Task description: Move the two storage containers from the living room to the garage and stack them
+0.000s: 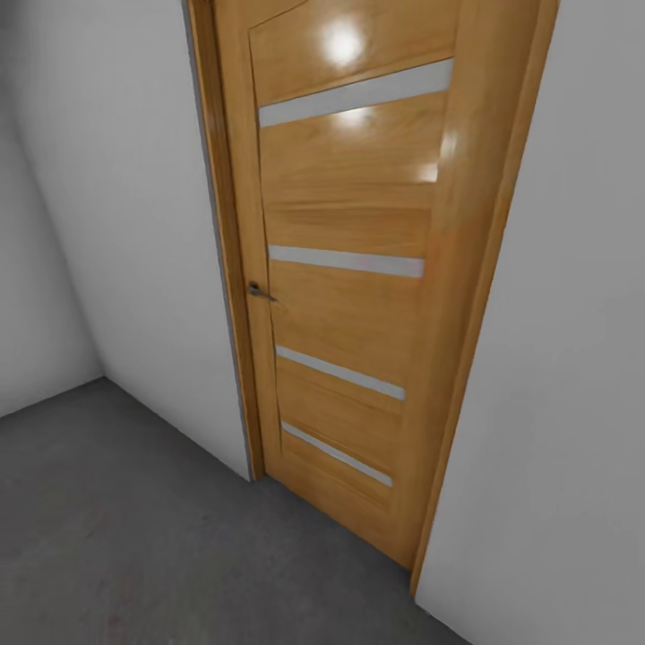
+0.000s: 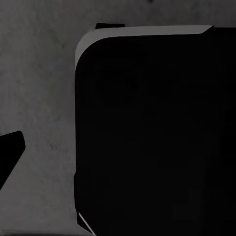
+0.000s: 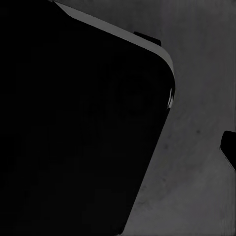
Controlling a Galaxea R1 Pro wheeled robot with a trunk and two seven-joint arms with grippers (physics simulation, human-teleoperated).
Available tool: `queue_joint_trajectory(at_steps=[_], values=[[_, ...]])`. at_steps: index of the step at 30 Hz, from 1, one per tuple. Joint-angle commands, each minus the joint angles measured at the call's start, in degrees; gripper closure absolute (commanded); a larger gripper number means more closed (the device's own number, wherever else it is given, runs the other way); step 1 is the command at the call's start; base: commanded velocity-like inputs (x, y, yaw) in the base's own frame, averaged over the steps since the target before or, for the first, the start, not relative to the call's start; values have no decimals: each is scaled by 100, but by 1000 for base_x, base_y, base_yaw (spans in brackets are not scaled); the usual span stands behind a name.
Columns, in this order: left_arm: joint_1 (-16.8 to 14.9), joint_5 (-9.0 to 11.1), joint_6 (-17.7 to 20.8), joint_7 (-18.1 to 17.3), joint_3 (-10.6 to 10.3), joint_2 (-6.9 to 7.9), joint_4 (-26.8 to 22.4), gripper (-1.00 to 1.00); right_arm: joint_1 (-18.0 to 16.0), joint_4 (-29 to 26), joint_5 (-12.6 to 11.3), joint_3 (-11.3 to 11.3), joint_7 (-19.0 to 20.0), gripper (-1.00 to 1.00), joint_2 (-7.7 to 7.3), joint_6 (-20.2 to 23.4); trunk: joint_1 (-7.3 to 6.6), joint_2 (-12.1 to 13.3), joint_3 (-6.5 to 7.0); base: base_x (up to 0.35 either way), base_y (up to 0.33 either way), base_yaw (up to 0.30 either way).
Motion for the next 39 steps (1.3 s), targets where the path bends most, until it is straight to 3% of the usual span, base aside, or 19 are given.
queue_joint_trajectory(at_steps=[1, 26, 39], values=[[-1, 3, -13, -1, 16, 0, -1, -100, -2, 3, -61, 49, 1, -100, 0, -21, 0, -3, -5, 0, 0, 273], [-1, 3, -13, -1, 16, -2, -1, -100, -2, 2, -57, 49, 1, -100, 2, -21, 0, -3, -5, 1, 0, 273], [-1, 21, 4, -27, 16, 1, -1, -100, -2, 2, -54, 49, 1, -100, -9, -28, 0, -3, -5, 264, 0, 46]])
